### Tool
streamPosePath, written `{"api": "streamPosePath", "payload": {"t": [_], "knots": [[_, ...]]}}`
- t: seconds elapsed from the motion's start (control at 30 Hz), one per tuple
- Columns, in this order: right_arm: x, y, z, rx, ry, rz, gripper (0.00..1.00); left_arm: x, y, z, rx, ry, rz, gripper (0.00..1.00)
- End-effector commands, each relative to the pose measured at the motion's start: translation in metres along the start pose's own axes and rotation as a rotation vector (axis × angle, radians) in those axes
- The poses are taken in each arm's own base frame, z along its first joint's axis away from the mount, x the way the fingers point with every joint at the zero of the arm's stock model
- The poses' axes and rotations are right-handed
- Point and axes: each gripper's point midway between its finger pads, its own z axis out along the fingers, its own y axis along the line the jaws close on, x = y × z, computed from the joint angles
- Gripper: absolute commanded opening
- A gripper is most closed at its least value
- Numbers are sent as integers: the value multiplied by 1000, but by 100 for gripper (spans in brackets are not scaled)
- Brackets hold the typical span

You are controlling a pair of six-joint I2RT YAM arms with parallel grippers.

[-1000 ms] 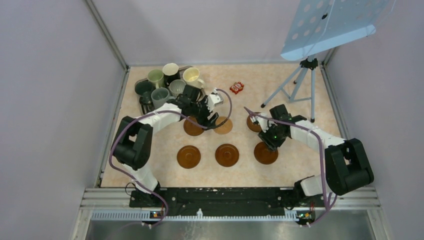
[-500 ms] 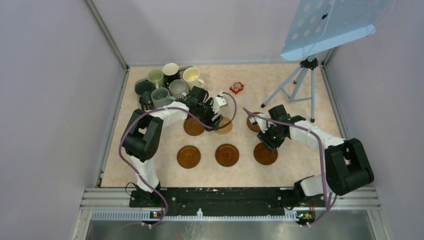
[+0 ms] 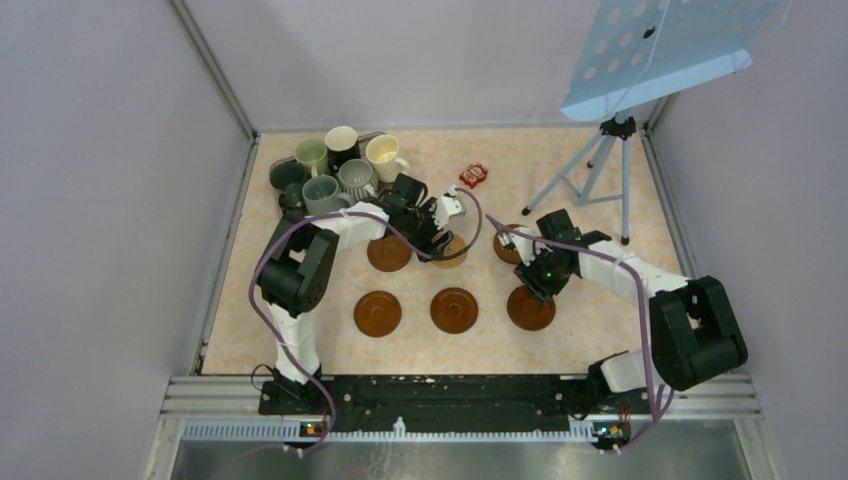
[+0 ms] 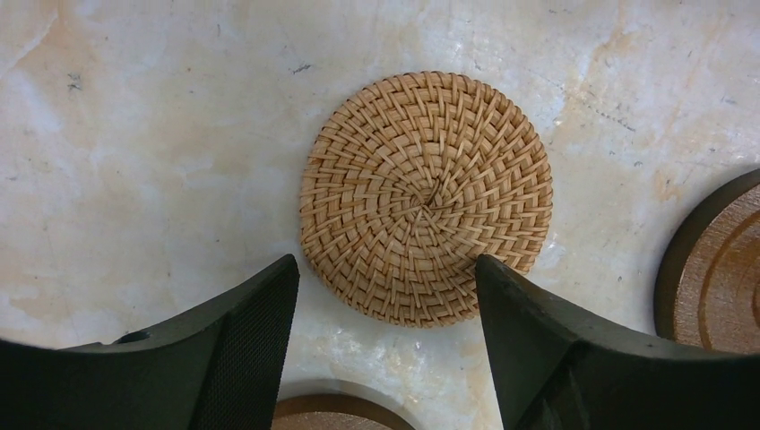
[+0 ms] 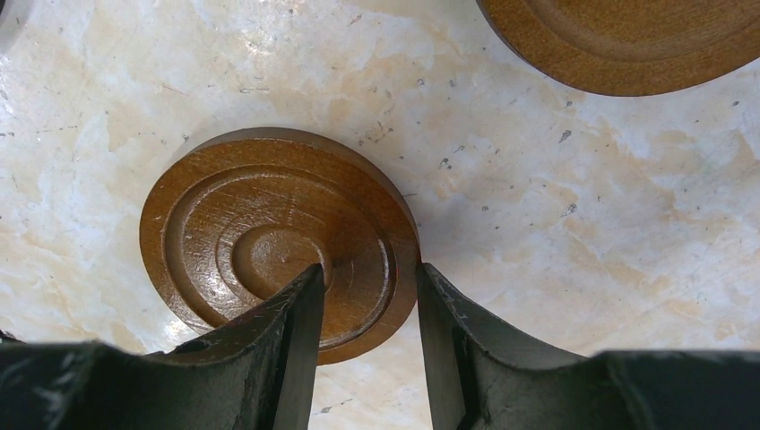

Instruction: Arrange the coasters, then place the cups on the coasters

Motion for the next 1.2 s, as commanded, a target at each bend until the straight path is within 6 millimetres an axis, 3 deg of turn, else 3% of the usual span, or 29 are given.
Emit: {"api": "streamPosePath", "payload": {"t": [0.0,0.23,0.37,0.57,0.7,0.8,0.97,1.17], "knots": [[-5,15,6,-66,-3,10,42,-10,11,8,-25,-21,29,77],[-13,19,9,-77,-10,-3,42,-18,13,10,-20,-36,25,77],[-19,19,8,-74,-17,-3,43,-30,11,0,-15,-60,17,81],[-43,14,-7,-58,-79,8,52,-57,8,-35,-31,-115,0,89],[-68,10,-22,-56,-143,15,59,-67,12,-63,-45,-126,-34,98],[-90,9,-33,-62,-202,14,63,-66,19,-85,-60,-96,-52,99],[-116,4,-44,-62,-258,11,69,-46,50,-124,-95,-3,-55,99],[-134,-5,-46,-41,-289,18,70,-15,119,-186,-375,87,-289,99]]}}
